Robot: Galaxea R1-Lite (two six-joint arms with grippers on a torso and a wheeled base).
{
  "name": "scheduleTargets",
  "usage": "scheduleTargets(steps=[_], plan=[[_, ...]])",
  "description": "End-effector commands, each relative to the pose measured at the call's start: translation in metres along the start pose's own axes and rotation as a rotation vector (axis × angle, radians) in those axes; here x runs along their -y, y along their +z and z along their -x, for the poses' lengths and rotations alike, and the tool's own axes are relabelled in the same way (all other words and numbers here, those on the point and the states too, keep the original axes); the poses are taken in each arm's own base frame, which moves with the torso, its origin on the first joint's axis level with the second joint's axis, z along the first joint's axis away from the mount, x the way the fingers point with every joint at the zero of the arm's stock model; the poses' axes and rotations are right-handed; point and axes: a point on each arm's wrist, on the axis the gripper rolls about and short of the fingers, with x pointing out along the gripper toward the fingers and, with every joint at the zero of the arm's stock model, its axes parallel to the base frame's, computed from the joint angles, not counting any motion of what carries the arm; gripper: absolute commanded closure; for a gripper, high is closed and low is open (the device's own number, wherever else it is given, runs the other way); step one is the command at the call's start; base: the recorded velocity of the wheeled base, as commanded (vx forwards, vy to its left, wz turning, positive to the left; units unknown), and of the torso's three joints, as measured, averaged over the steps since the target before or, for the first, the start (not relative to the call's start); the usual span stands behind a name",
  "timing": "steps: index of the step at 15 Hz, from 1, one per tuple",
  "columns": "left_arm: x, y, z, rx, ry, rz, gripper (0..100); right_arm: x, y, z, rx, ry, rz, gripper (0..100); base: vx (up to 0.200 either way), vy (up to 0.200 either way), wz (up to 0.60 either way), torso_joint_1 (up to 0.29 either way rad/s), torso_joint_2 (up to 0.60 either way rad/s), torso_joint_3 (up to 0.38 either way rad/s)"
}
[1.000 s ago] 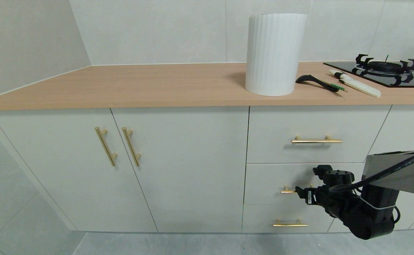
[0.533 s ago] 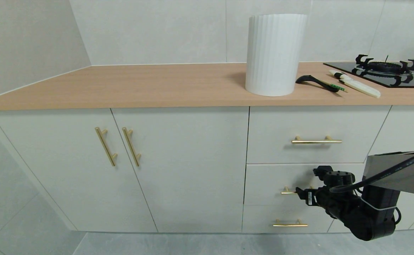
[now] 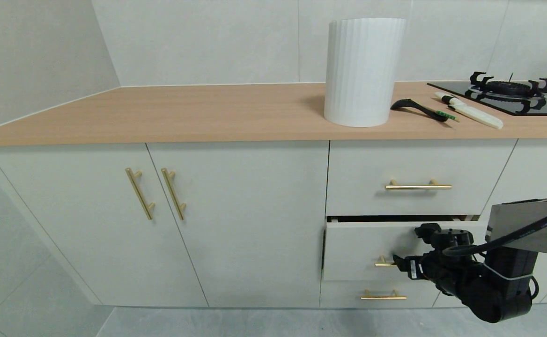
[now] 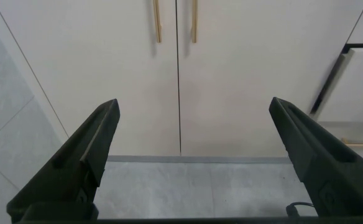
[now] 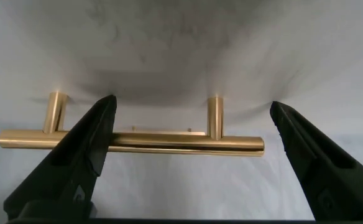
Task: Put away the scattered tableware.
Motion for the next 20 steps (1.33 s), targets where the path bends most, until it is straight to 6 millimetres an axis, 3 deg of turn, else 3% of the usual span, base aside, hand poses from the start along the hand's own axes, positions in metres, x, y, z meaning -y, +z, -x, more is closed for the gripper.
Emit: scheduleTargets(steps=[1,4,7,8,10,14,20], plan=[[0.0,0.0,0.0,-0.002,0.001,0.0,0,0.0,0.031,0.051,0.022,0.043,0.057,0,0.0,0.0,0.0,0.0,0.0,0.0],[0.0,0.0,0.0,-0.002,0.001,0.0,0,-0.004,0.067,0.114,0.025,0.154,0.077,0,0.0,0.0,0.0,0.0,0.0,0.0],[0.0,0.0,0.0,-0.002,0.001,0.002,0,-0.009,0.09,0.152,0.133,0.191,0.082,0,0.0,0.0,0.0,0.0,0.0,0.0],[0.0,0.0,0.0,-0.002,0.001,0.0,0,-0.012,0.093,0.154,0.153,0.201,0.078,0,0.0,0.0,0.0,0.0,0.0,0.0],[0.0,0.0,0.0,-0.002,0.001,0.0,0,-0.017,0.091,0.142,0.134,0.208,0.049,0,0.0,0.0,0.0,0.0,0.0,0.0],[0.0,0.0,0.0,-0.002,0.001,0.002,0,-0.028,0.075,0.084,0.215,0.099,-0.005,0,0.0,0.0,0.0,0.0,0.0,0.0],[0.0,0.0,0.0,-0.002,0.001,0.0,0,-0.028,0.065,0.055,0.235,0.067,-0.02,0,0.0,0.0,0.0,0.0,0.0,0.0]])
